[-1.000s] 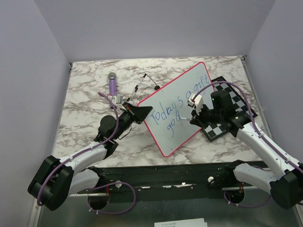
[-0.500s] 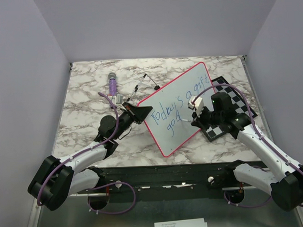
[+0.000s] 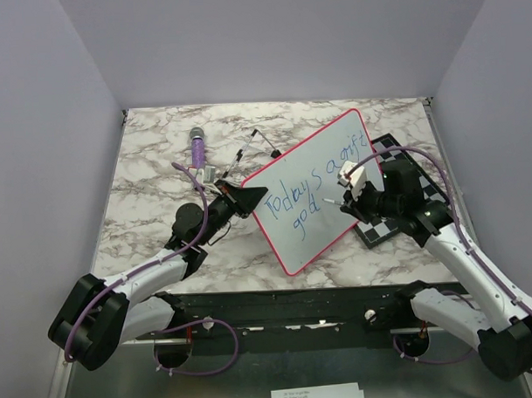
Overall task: Write a sentence on the whiteboard
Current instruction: Write a sentence on the whiteboard, then put down the whiteboard on the whiteboard stand.
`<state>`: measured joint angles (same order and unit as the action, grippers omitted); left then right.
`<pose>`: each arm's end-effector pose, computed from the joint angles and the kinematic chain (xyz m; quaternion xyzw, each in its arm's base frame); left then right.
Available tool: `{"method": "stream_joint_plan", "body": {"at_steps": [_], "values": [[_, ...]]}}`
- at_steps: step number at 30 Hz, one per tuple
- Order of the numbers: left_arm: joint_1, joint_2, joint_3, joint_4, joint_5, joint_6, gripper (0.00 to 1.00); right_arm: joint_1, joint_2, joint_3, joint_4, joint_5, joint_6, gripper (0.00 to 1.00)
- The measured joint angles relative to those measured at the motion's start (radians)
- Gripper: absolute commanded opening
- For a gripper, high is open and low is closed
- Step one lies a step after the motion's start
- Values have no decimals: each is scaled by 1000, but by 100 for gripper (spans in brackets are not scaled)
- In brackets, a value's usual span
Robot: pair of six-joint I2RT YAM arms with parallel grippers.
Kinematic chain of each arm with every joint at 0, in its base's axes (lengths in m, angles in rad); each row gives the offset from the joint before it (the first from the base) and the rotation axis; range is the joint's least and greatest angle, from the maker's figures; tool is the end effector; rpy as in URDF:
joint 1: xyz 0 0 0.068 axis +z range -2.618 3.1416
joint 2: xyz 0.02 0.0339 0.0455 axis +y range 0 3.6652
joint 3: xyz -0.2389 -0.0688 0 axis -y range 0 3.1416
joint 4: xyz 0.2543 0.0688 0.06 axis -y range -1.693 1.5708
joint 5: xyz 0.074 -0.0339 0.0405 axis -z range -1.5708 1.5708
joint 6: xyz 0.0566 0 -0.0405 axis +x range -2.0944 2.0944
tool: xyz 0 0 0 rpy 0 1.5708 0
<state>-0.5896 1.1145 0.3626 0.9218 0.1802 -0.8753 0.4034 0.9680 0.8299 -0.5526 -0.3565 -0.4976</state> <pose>0.2182 -0.1582 0.2200 -0.0233 0.6452 -0.5523 0.5274 0.2154 0.1134 0.2538 -0.4557 0.7687 0.1405 0.4263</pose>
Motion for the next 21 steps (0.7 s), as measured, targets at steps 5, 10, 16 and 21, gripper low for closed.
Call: {"method": "stream_joint_plan", "body": {"at_steps": [5,10,16,21], "values": [[0,-5,0,-4,0,1,0,-6,-90,21,4,-75,0,1],[0,-5,0,-4,1,4,0,-72,-103,19,17,-143,13,1],[0,-14,0,-16,1,13,0,-191,-153,17,32,-222,43,1],[0,-33,40,-81,5,37,0,-254,-201,10,36,-266,57,0]]}}
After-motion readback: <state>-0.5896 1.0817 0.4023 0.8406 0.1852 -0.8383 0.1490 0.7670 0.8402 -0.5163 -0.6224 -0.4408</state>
